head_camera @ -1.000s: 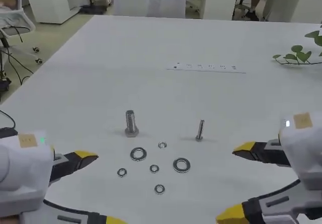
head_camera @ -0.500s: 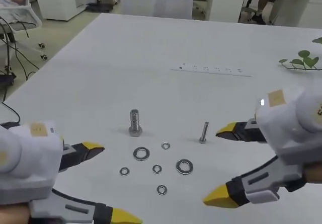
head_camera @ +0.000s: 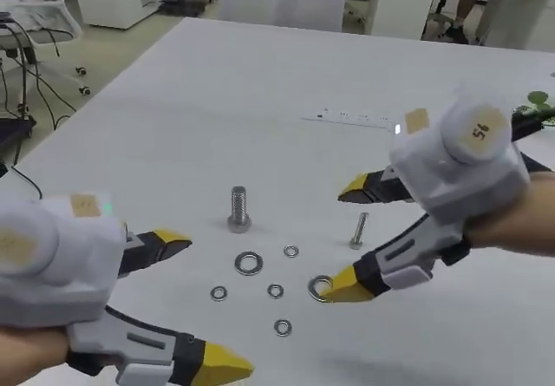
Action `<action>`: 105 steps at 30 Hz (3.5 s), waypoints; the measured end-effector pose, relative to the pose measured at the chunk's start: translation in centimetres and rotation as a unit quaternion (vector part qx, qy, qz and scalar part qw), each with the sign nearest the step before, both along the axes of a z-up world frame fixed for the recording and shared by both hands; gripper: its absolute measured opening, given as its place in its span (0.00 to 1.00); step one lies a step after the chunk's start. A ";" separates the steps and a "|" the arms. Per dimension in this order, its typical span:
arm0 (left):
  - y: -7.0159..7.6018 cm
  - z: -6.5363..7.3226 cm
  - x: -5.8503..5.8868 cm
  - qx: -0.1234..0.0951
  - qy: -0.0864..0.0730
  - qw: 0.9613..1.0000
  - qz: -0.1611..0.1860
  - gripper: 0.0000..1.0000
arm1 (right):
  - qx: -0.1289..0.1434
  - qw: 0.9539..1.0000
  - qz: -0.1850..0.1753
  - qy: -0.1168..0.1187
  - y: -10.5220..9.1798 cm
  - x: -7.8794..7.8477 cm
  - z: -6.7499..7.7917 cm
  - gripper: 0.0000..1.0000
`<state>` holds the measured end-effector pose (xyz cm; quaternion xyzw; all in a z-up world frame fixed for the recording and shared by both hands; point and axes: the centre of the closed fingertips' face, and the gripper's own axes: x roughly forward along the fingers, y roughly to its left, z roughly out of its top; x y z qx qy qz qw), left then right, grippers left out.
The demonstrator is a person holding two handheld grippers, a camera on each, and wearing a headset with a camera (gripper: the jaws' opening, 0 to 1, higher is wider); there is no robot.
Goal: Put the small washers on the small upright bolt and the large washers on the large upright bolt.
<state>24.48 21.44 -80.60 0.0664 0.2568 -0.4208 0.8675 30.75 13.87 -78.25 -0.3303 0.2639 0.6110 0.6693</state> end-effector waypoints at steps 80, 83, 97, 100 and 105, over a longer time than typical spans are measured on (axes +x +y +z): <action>-0.9 -0.3 1.3 -0.018 0.002 1.000 -0.002 0.96 | -0.219 0.971 0.096 0.026 3.0 5.2 -9.6 0.19; -1.0 -0.4 1.3 -0.018 0.002 1.000 -0.003 0.96 | -0.220 0.970 0.095 0.032 3.0 5.1 -9.6 0.18; -0.8 -0.4 1.2 -0.019 0.003 1.000 -0.003 0.95 | -0.225 0.969 0.093 0.037 3.2 5.1 -9.6 0.17; -0.8 -0.4 1.2 -0.020 0.003 1.000 -0.003 0.95 | -0.233 0.967 0.103 0.028 3.2 4.9 -9.7 0.16; -0.8 -0.4 1.1 -0.020 0.003 1.000 -0.002 0.95 | -0.244 0.964 0.107 0.020 3.2 4.9 -9.8 0.15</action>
